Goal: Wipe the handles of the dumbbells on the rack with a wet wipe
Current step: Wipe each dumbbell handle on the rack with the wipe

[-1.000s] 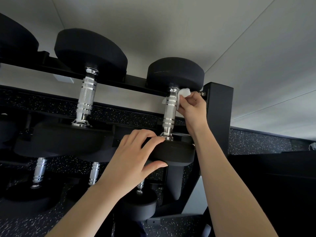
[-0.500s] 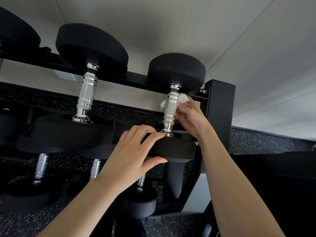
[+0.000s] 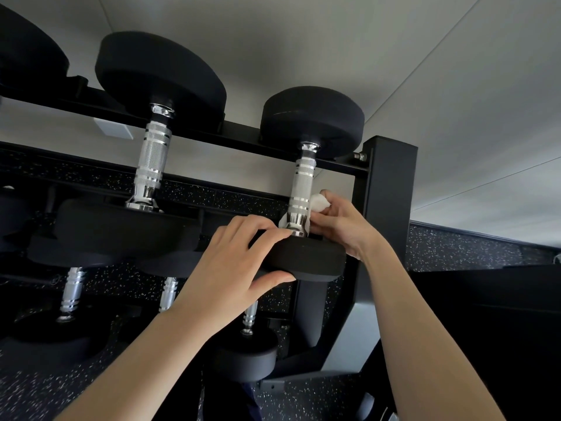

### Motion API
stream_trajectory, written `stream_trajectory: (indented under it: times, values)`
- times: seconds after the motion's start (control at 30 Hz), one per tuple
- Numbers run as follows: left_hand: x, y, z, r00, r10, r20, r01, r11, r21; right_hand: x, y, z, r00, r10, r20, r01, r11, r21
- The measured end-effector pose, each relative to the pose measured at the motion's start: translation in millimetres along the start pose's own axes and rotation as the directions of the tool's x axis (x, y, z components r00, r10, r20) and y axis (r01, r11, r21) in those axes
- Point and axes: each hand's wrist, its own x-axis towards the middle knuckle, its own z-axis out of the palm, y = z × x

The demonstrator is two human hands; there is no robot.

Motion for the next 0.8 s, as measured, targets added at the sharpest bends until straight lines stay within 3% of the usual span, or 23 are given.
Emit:
stream_trajectory:
  times: [0.17, 0.43, 0.8]
  values:
    - [0.1, 0.4, 0.2, 1.000, 0.001, -0.006, -0.001, 1.000, -0.002, -8.2, -4.3, -0.1, 0.999, 0.032, 0.016, -0.030, 0.993, -0.116]
    - [0.0, 0.2, -0.1, 1.000, 0.001, -0.002, -0.001, 1.000, 0.002, -12.7, -3.5, 0.9, 0.998, -0.059, -0.002, 0.057, 0.978, -0.202]
    - [-0.9, -1.9, 2.2, 1.000, 0.003, -0.008, -0.003, 1.000, -0.008, -18.9, -13.0, 1.7, 0.988, -0.154, 0.010, 0.138, 0.850, -0.508]
